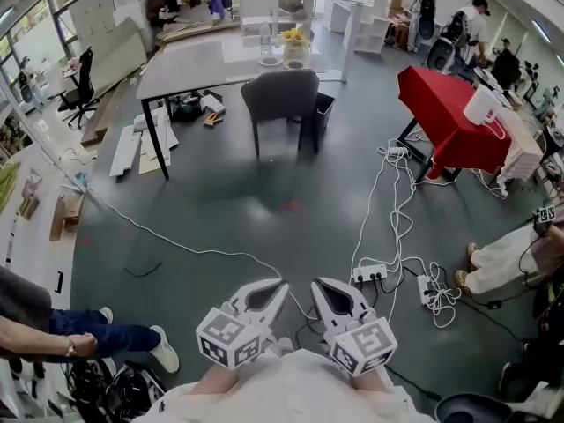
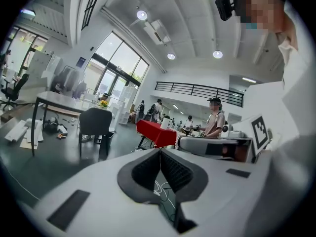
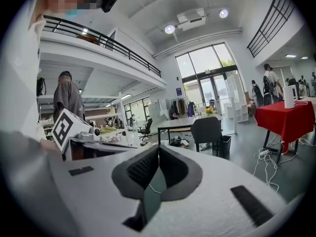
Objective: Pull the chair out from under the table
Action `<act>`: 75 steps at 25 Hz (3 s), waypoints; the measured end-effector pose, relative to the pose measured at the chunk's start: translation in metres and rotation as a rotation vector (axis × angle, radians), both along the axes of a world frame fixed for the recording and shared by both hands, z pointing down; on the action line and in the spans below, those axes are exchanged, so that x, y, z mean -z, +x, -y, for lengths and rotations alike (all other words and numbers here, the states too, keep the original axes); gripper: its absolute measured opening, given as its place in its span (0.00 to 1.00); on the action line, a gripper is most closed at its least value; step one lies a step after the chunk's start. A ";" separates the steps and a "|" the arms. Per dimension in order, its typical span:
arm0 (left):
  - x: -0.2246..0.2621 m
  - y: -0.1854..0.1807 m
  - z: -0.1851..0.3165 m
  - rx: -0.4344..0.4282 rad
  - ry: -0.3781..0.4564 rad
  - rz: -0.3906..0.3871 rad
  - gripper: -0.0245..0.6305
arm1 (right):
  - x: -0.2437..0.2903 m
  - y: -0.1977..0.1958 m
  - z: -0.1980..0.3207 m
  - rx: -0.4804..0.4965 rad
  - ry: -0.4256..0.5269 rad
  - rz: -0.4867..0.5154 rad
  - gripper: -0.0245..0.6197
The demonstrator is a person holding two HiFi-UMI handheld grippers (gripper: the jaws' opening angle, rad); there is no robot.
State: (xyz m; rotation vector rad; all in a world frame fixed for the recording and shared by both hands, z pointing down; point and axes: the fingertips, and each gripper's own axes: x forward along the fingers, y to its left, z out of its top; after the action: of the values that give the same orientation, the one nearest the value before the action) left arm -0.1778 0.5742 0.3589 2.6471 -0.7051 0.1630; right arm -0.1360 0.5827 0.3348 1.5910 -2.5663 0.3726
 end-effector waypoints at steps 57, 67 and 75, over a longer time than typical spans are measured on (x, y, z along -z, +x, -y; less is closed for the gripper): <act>-0.029 0.171 0.705 0.075 -0.028 0.028 0.06 | -0.023 0.179 0.711 0.142 -0.039 -0.044 0.04; -0.045 0.198 0.747 0.112 -0.068 0.057 0.06 | -0.042 0.196 0.767 0.208 -0.078 -0.007 0.04; -0.060 0.202 0.776 0.058 -0.098 0.063 0.06 | -0.058 0.201 0.800 0.179 -0.107 0.003 0.04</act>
State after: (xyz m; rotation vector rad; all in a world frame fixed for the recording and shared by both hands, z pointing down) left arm 0.0241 -0.2014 0.4184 2.5349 -0.7729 0.2597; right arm 0.0650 -0.2177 0.3932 1.3151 -2.6156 0.4855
